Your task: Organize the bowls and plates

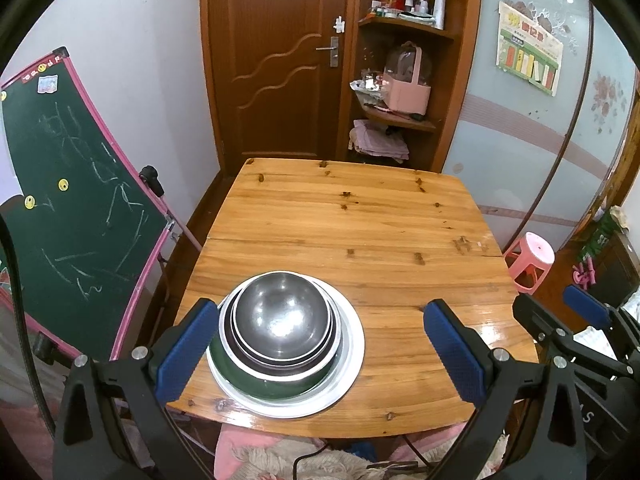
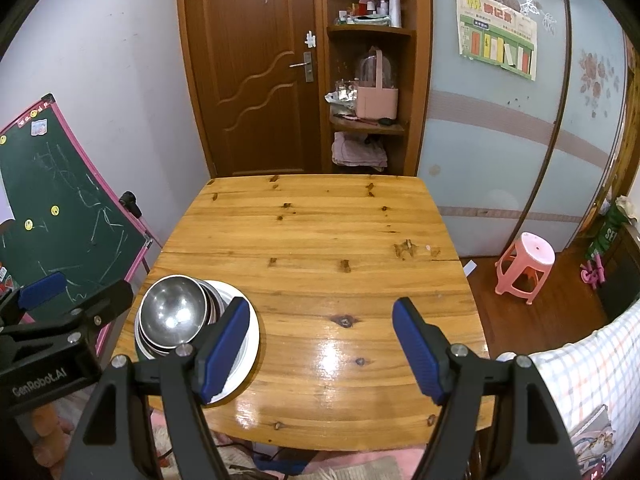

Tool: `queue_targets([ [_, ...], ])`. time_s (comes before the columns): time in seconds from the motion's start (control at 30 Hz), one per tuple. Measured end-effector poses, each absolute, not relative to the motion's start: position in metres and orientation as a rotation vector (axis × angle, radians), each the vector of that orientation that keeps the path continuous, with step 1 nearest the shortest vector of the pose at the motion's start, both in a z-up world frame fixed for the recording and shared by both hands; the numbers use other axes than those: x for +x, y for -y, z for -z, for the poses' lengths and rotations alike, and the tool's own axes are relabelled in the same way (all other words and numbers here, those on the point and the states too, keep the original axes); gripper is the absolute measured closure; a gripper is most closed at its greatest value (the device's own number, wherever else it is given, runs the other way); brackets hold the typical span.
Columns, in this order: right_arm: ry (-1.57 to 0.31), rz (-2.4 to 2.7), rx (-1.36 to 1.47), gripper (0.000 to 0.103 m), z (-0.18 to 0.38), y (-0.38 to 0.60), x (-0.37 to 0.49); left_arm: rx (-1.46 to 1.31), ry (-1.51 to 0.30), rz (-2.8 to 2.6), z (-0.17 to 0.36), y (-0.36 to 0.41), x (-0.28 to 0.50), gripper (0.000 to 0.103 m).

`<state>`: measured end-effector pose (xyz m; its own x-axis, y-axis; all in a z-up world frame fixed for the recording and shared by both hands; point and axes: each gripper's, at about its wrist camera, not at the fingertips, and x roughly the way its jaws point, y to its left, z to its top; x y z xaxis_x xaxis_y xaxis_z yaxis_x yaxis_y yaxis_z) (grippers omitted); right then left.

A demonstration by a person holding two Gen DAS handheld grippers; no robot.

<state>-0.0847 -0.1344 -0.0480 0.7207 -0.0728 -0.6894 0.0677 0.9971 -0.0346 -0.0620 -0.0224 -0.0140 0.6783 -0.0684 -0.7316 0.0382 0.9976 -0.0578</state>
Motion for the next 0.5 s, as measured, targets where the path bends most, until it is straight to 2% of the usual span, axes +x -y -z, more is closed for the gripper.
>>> queue_targets([
  [0.5,-0.771,0.071,0.005,0.029,0.055,0.136,-0.078,-0.013,-0.856,0.049,0.021,0.030,-0.051,0.001],
])
